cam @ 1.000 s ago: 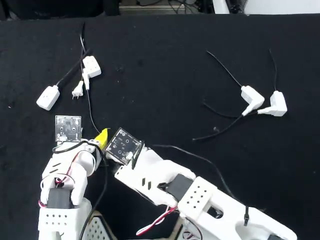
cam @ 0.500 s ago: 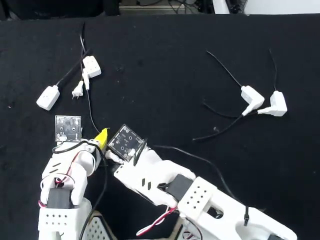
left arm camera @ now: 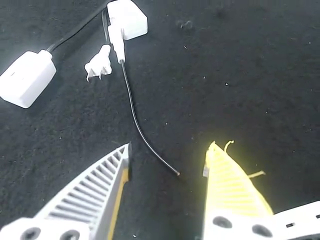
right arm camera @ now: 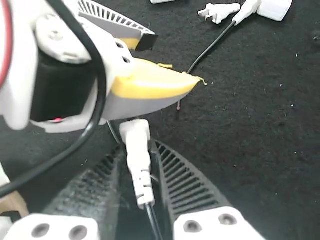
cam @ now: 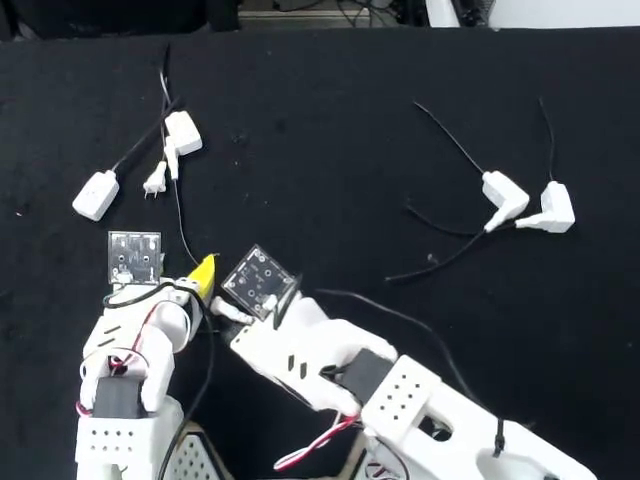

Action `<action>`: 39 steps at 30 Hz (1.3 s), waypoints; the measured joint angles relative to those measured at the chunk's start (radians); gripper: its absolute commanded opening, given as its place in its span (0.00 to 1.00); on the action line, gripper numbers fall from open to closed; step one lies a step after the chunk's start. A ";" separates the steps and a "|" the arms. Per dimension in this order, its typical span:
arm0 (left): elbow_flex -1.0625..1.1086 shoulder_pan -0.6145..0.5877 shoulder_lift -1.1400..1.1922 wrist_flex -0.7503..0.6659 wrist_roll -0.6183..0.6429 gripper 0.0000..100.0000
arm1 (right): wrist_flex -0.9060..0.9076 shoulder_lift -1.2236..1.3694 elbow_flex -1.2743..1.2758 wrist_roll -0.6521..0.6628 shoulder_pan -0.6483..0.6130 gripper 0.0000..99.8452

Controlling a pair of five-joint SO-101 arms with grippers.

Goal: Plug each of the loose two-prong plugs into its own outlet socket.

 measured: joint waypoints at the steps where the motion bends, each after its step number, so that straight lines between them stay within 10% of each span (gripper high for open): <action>1: -0.002 0.000 0.000 0.000 0.000 0.25 | 0.009 -0.008 0.000 0.000 0.000 0.01; 39: 0.000 -0.080 0.009 0.015 -0.003 0.25 | 0.133 -0.101 0.006 0.051 0.095 0.01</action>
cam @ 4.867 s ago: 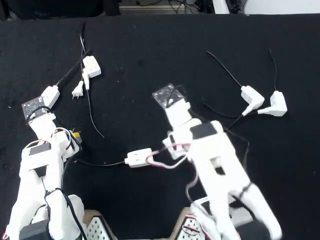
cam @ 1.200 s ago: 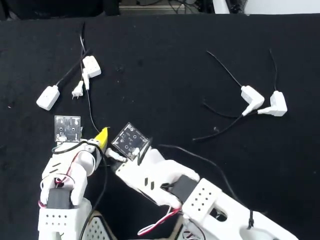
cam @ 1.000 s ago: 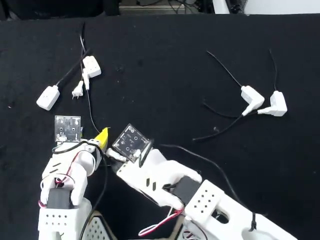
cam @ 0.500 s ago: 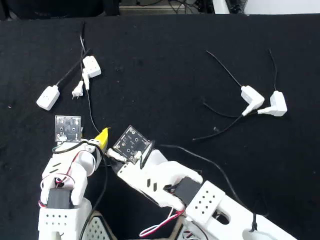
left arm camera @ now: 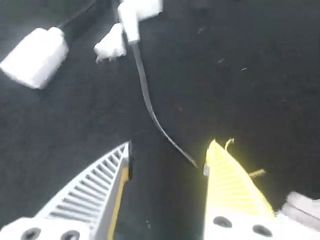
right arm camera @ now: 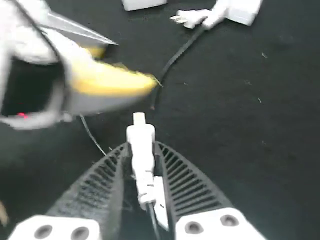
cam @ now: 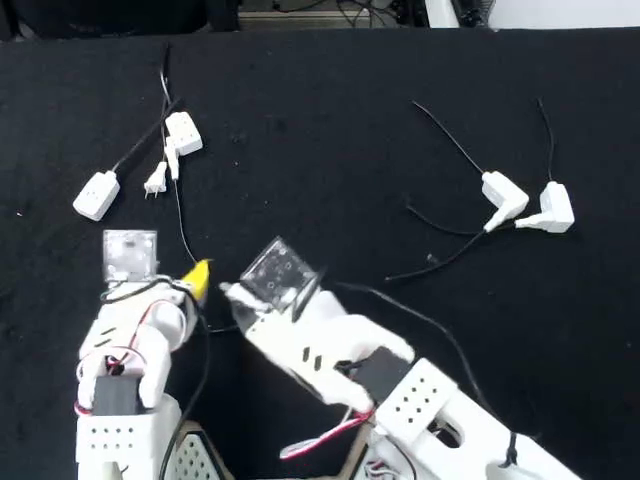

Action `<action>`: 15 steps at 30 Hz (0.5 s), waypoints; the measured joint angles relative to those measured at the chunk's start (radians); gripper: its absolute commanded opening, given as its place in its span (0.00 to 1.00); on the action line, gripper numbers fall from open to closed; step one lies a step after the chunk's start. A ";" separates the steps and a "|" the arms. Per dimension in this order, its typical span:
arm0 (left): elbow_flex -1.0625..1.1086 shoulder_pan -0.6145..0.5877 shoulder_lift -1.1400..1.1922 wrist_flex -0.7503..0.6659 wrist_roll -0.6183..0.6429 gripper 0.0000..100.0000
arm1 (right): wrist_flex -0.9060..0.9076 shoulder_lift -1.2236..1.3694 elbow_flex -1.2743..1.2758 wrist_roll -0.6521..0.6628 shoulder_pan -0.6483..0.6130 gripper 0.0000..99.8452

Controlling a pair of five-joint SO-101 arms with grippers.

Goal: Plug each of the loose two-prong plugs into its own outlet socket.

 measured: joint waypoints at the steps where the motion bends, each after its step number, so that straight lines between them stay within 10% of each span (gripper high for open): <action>1: 0.000 -0.020 0.005 0.003 0.006 0.25 | 0.021 0.000 -0.011 0.000 0.020 0.01; 15: 0.000 -0.071 0.005 0.003 0.055 0.25 | 0.325 0.041 -0.262 0.006 0.199 0.01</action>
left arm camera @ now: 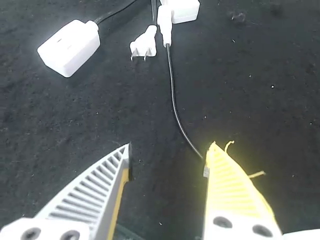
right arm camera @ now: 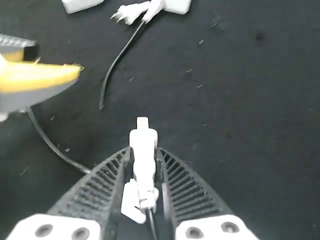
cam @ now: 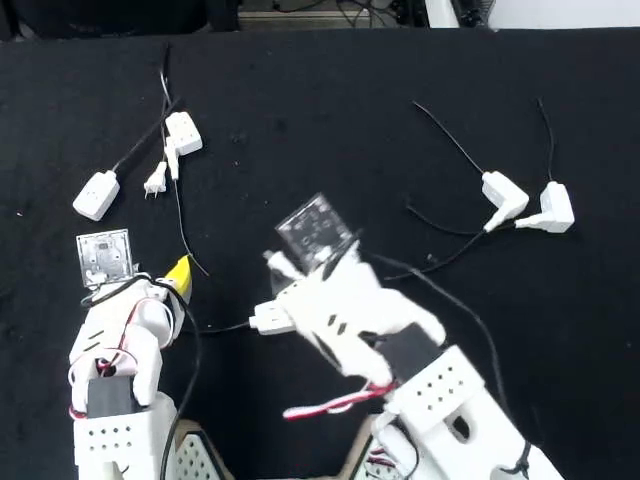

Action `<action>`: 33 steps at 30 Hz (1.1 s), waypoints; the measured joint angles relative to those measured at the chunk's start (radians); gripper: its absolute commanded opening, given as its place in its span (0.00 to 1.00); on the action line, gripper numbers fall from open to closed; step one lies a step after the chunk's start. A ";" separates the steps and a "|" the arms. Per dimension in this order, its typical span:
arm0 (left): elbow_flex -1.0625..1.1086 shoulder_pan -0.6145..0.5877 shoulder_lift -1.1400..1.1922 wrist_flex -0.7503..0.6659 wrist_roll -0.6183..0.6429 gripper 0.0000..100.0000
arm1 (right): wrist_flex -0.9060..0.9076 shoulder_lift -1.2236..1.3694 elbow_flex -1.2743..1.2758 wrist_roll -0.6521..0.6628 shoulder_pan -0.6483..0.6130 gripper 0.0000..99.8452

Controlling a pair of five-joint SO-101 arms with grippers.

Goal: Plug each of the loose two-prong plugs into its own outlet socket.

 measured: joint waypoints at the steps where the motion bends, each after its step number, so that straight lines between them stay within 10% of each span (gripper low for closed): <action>1: 0.000 -0.002 0.000 0.000 0.000 0.25 | 0.020 0.034 -0.025 0.000 0.005 0.01; 20: 0.000 -0.002 0.000 0.000 0.003 0.25 | 0.695 0.918 -0.830 -0.038 0.084 0.01; 33: 0.000 -0.002 0.000 0.000 0.008 0.25 | 0.750 1.149 -0.974 -0.298 0.071 0.01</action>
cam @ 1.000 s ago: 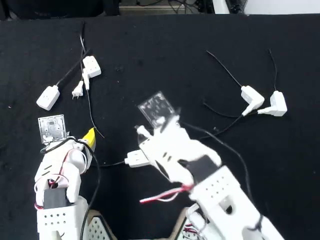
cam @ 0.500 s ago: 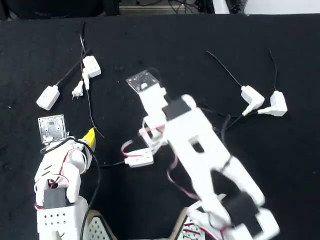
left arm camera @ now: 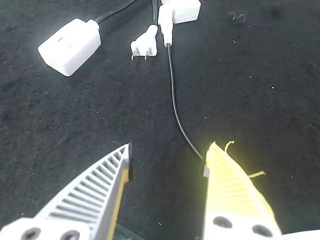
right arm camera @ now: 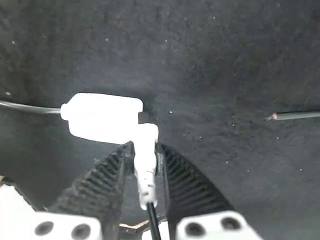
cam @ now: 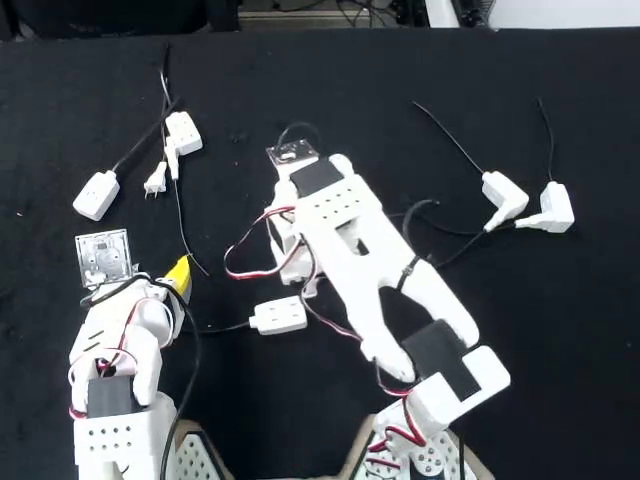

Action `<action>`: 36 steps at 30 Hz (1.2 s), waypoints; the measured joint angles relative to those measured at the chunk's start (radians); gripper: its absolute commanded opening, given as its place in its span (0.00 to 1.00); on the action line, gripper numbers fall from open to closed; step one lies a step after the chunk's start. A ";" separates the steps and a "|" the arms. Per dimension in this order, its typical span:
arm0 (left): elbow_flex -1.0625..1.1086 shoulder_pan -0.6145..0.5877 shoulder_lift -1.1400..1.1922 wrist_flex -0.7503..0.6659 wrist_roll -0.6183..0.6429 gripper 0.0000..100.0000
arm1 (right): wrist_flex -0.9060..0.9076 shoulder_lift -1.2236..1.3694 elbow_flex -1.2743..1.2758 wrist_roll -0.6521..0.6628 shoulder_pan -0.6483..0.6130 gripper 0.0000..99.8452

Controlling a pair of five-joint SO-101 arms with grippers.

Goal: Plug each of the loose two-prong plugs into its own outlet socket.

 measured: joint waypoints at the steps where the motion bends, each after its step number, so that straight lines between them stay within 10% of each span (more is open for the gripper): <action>1: 0.000 0.000 0.000 0.000 0.000 0.25 | 0.000 0.000 -0.003 -0.006 -0.009 0.01; 36: 0.000 0.000 0.000 0.000 0.000 0.25 | 0.009 0.009 0.048 -0.011 -0.071 0.01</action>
